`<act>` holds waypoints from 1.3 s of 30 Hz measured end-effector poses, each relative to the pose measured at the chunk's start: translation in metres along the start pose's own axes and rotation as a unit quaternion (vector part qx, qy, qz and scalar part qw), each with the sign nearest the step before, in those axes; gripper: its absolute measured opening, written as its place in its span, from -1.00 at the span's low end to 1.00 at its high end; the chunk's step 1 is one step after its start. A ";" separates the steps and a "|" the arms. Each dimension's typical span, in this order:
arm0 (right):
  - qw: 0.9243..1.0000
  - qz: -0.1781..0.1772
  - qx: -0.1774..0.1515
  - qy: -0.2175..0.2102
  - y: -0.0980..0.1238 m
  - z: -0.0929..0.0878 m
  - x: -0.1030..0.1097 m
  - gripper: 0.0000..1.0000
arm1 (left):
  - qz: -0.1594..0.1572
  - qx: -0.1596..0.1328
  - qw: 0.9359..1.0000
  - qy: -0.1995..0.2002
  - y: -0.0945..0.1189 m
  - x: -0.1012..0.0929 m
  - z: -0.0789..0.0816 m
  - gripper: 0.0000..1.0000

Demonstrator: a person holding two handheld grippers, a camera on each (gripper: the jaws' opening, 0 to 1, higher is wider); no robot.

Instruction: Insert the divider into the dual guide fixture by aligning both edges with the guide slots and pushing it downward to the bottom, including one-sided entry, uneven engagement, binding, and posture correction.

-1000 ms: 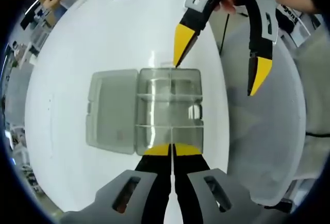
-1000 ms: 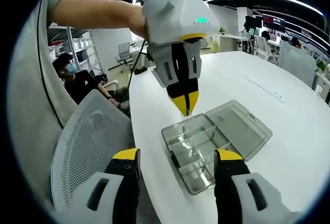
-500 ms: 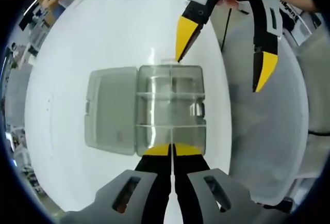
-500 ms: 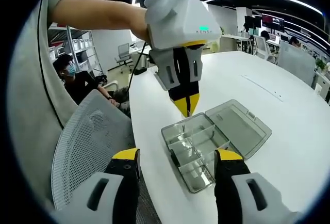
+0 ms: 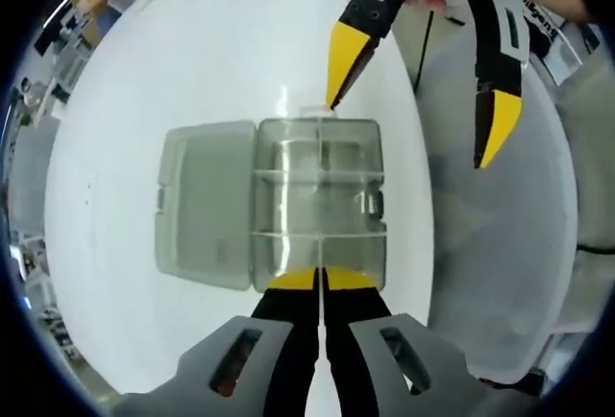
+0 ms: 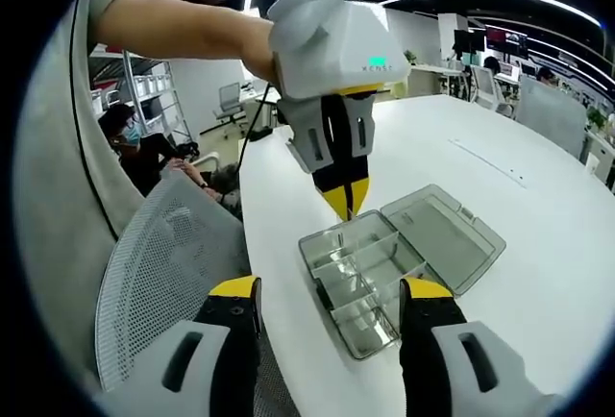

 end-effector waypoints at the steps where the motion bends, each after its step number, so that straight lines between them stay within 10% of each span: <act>1: 1.000 0.000 0.000 0.000 0.000 0.000 0.000 0.09 | -0.001 -0.001 1.000 0.003 0.000 0.000 0.000 -1.00; 39: 1.000 0.001 -0.004 -0.007 0.001 -0.001 0.001 0.09 | -0.011 -0.011 1.000 0.017 -0.011 0.000 -0.004 -1.00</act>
Point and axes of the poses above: the point that each gripper's makers call its tool centre point, and the gripper's own axes: y roughly backward along the fingers, x roughly to its left, z roughly out of its top, the point moved 2 cm from there along y, roughly backward along the fingers, and after that the axes turned 3 degrees about x, right-handed, at the moved point
